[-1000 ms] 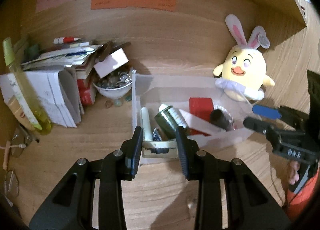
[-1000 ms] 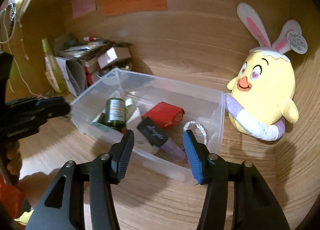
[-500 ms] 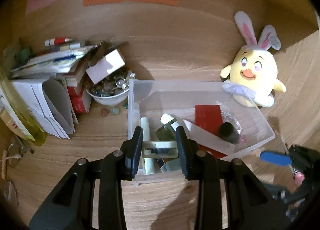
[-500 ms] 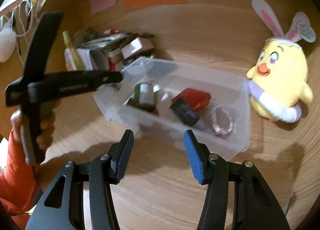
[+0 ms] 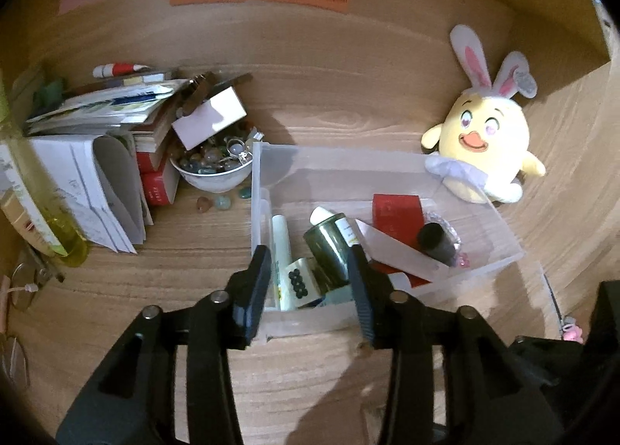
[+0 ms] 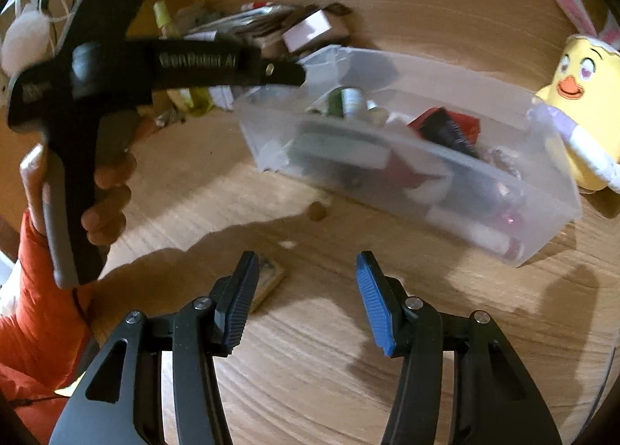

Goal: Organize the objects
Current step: 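Move right tool to clear cube while left tool approaches brown bead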

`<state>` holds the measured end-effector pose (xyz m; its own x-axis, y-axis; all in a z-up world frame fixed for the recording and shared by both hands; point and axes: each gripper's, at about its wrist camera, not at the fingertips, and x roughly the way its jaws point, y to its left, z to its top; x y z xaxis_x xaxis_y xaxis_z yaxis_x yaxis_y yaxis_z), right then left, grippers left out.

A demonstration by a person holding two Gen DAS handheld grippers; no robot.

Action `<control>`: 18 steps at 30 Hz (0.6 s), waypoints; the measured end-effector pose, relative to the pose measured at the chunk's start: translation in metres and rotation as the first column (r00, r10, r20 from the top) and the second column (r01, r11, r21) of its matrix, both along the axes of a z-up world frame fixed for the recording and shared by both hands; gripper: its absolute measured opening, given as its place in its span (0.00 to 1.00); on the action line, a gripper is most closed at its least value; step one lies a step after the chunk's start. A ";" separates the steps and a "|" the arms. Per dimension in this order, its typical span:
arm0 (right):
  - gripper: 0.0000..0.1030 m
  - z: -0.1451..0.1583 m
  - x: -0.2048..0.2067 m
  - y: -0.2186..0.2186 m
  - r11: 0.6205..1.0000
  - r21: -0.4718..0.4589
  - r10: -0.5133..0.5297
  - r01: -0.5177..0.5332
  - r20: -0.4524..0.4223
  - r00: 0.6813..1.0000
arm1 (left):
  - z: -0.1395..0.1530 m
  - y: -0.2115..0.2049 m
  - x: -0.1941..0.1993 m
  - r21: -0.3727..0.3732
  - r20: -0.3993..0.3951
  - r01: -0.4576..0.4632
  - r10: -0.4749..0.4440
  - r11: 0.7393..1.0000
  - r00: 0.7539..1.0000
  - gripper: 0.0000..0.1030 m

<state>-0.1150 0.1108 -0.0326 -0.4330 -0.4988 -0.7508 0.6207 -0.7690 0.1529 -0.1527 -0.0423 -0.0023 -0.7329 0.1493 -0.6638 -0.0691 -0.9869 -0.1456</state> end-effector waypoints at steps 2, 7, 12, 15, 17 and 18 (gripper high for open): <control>0.47 -0.003 0.004 -0.007 1.000 0.008 0.014 -0.014 0.000 1.000 | 0.002 -0.002 0.008 -0.005 -0.008 0.000 0.000 1.000 1.000 0.48; 0.47 -0.010 0.009 -0.020 0.999 0.036 0.035 -0.035 0.007 0.999 | 0.002 -0.008 0.029 -0.012 -0.013 0.004 -0.004 1.000 1.000 0.57; 0.47 -0.018 0.012 -0.028 0.998 0.047 0.047 -0.048 0.031 0.998 | -0.002 -0.019 0.047 -0.015 -0.007 -0.005 0.005 1.000 1.000 0.68; 0.47 -0.023 0.015 -0.035 0.996 0.070 0.055 -0.057 0.029 0.998 | -0.007 -0.022 0.052 -0.025 0.007 -0.007 0.007 1.000 1.000 0.68; 0.47 -0.024 0.018 -0.039 0.995 0.088 0.052 -0.052 0.008 0.999 | -0.012 -0.022 0.053 -0.024 0.023 -0.003 0.004 1.000 1.000 0.68; 0.47 -0.024 0.019 -0.041 0.994 0.100 0.052 -0.052 -0.002 0.999 | -0.015 -0.022 0.052 -0.023 0.031 0.000 0.000 1.000 1.000 0.68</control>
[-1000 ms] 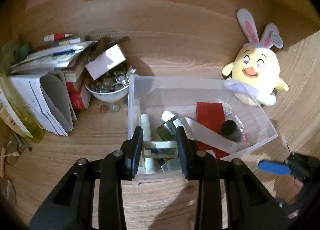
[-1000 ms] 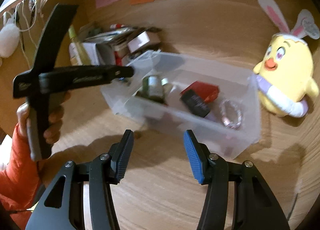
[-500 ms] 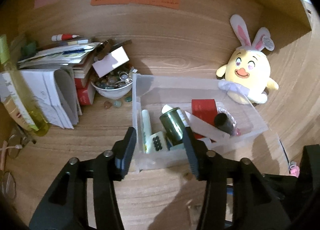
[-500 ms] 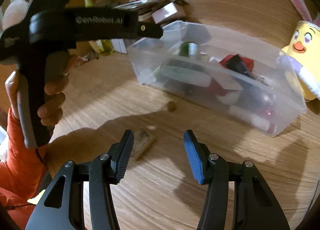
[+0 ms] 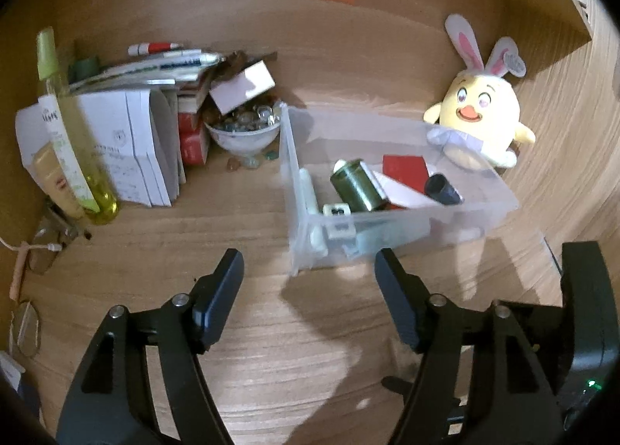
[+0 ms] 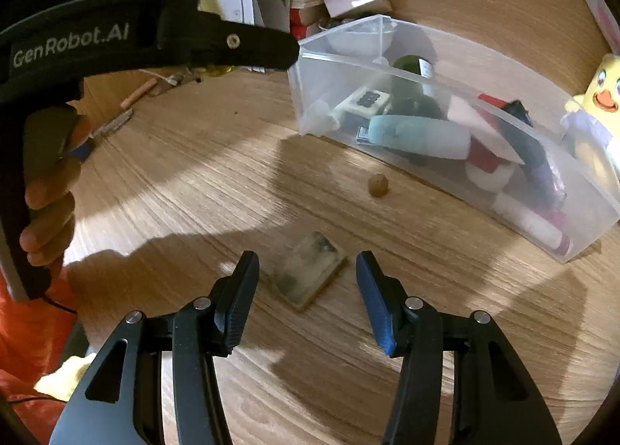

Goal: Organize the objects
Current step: 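Move right tool to clear cube while left tool approaches brown bead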

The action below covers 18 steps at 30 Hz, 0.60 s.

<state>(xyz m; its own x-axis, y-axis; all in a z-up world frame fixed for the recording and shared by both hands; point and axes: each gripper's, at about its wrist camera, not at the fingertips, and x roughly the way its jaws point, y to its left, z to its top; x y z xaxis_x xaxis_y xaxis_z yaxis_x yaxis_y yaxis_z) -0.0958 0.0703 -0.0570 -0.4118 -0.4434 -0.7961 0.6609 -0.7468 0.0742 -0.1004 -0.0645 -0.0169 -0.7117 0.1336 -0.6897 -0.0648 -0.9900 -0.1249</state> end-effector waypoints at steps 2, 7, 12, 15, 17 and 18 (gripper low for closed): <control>0.46 0.000 0.002 -0.001 1.000 0.011 0.003 -0.003 -0.012 1.000 | -0.005 0.002 0.000 0.000 0.016 0.005 -0.005 1.000 1.000 0.68; 0.23 0.000 0.003 0.005 1.000 0.019 -0.003 0.004 -0.030 1.000 | -0.016 0.010 -0.001 -0.013 0.044 0.022 -0.022 1.000 0.999 0.68; 0.23 0.001 -0.001 0.023 0.999 -0.002 -0.052 0.052 -0.029 0.998 | -0.027 0.024 -0.006 -0.010 0.081 0.050 -0.049 0.999 0.995 0.68; 0.22 0.004 -0.006 0.036 0.996 -0.018 -0.088 0.088 -0.037 0.995 | -0.034 0.037 -0.011 -0.017 0.106 0.078 -0.076 0.997 0.991 0.68; 0.22 0.008 -0.009 0.049 0.992 -0.024 -0.123 0.122 -0.049 0.991 | -0.038 0.046 -0.014 -0.014 0.116 0.099 -0.097 0.995 0.988 0.68; 0.22 0.009 -0.011 0.053 0.990 -0.025 -0.137 0.136 -0.054 0.989 | -0.039 0.049 -0.015 -0.016 0.122 0.106 -0.104 0.994 0.987 0.67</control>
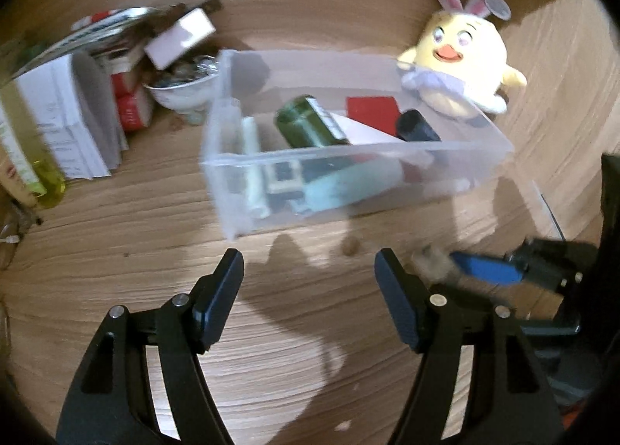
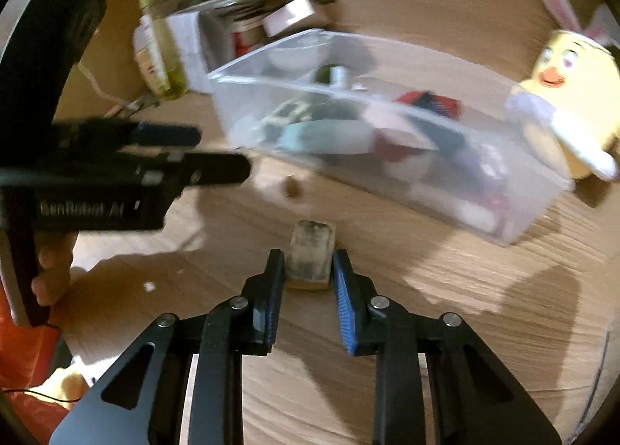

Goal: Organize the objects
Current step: 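Move right tool to clear cube while left tool approaches brown bead, then grasp brown bead with left gripper while right gripper grasps clear cube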

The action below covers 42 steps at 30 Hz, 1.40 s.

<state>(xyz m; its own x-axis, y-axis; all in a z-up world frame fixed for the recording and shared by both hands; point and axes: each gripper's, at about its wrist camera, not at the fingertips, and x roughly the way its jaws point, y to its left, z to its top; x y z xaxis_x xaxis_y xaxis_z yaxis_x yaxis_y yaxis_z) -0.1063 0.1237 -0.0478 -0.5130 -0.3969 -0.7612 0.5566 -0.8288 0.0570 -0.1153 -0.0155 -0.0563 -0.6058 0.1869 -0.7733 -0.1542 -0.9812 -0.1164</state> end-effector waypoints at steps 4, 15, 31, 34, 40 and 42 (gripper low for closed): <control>0.22 0.007 -0.008 0.022 0.998 -0.020 -0.058 0.058 -0.012 0.998 | -0.005 0.014 -0.006 -0.003 0.020 0.028 -0.028 1.000 0.999 0.56; 0.22 0.016 -0.015 0.041 0.993 -0.077 -0.094 0.091 -0.039 0.995 | -0.017 0.035 -0.024 -0.042 0.048 0.047 -0.045 0.998 0.998 0.33; 0.23 0.018 -0.013 0.043 0.992 -0.088 -0.099 0.094 -0.052 0.994 | -0.015 0.038 -0.019 -0.024 0.032 0.061 -0.060 0.998 0.998 0.12; 0.22 0.022 -0.013 0.042 0.991 -0.092 -0.100 0.094 -0.060 0.993 | -0.007 0.037 -0.013 -0.014 0.006 0.058 -0.058 0.998 0.998 0.12; 0.22 0.032 -0.012 0.043 0.990 -0.107 -0.102 0.093 -0.083 0.991 | 0.011 0.036 -0.003 -0.006 -0.045 0.052 -0.052 0.999 0.998 0.12; 0.22 0.036 -0.011 0.042 0.990 -0.111 -0.100 0.089 -0.093 0.991 | 0.018 0.036 0.000 -0.003 -0.065 0.048 -0.048 0.999 0.997 0.12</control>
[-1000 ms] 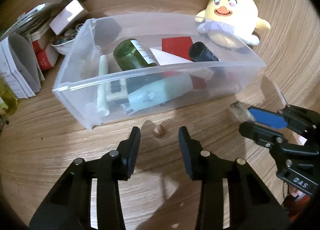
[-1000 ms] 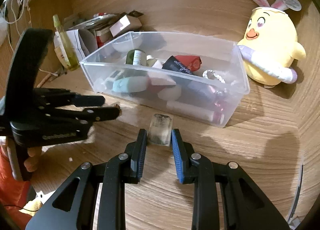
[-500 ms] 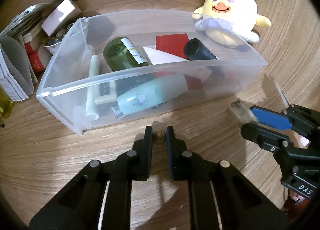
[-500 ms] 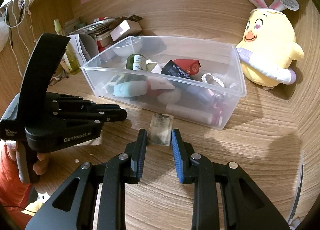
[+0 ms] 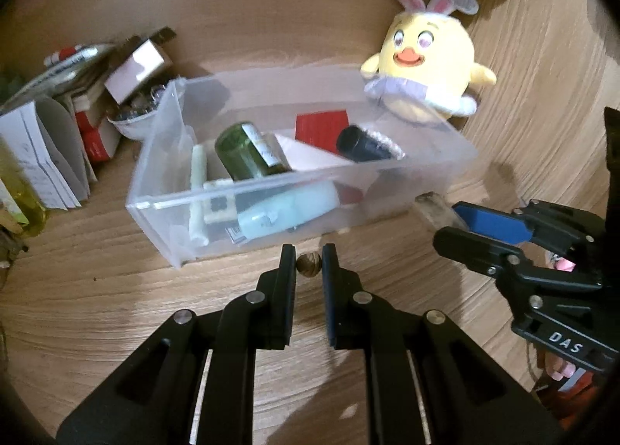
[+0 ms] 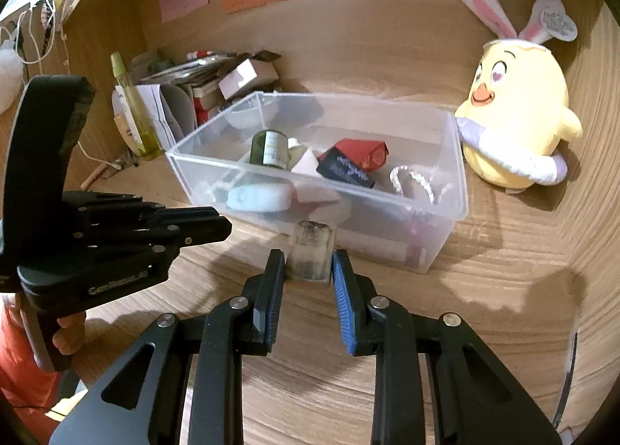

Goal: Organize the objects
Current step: 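Grasp brown bead with left gripper while right gripper grasps clear cube, then carry bead with left tool and clear cube with right tool over box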

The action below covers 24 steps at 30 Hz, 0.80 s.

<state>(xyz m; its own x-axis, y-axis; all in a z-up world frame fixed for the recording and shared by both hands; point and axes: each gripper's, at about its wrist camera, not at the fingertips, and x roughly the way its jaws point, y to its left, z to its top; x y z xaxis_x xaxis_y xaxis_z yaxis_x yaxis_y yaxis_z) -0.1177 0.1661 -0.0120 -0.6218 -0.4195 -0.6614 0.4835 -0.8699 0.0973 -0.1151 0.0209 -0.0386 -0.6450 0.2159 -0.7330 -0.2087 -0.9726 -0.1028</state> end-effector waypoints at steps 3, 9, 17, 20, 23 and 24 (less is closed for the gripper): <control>0.22 0.006 0.001 -0.001 1.000 -0.002 0.002 -0.002 -0.015 1.000 | 0.010 0.000 0.003 0.003 -0.032 -0.008 0.008 1.000 0.999 0.12; 0.22 0.019 0.004 -0.001 0.999 -0.032 0.001 -0.002 -0.047 0.999 | 0.032 -0.004 0.012 0.029 -0.092 -0.019 0.021 0.999 0.996 0.12; 0.22 0.037 0.004 -0.001 0.998 -0.060 -0.011 0.006 -0.091 0.996 | 0.057 -0.011 0.015 0.055 -0.168 -0.038 0.047 0.998 0.985 0.12; 0.22 0.043 -0.001 0.000 0.997 -0.073 -0.028 0.021 -0.100 0.995 | 0.066 -0.014 0.014 0.067 -0.191 -0.048 0.060 0.997 0.980 0.12; 0.22 0.046 -0.004 0.001 0.997 -0.073 -0.034 0.026 -0.107 0.994 | 0.075 -0.018 0.014 0.073 -0.219 -0.055 0.070 0.996 0.973 0.12; 0.22 0.047 -0.005 0.001 0.997 -0.072 -0.036 0.028 -0.112 0.993 | 0.078 -0.019 0.014 0.073 -0.228 -0.059 0.074 0.996 0.971 0.12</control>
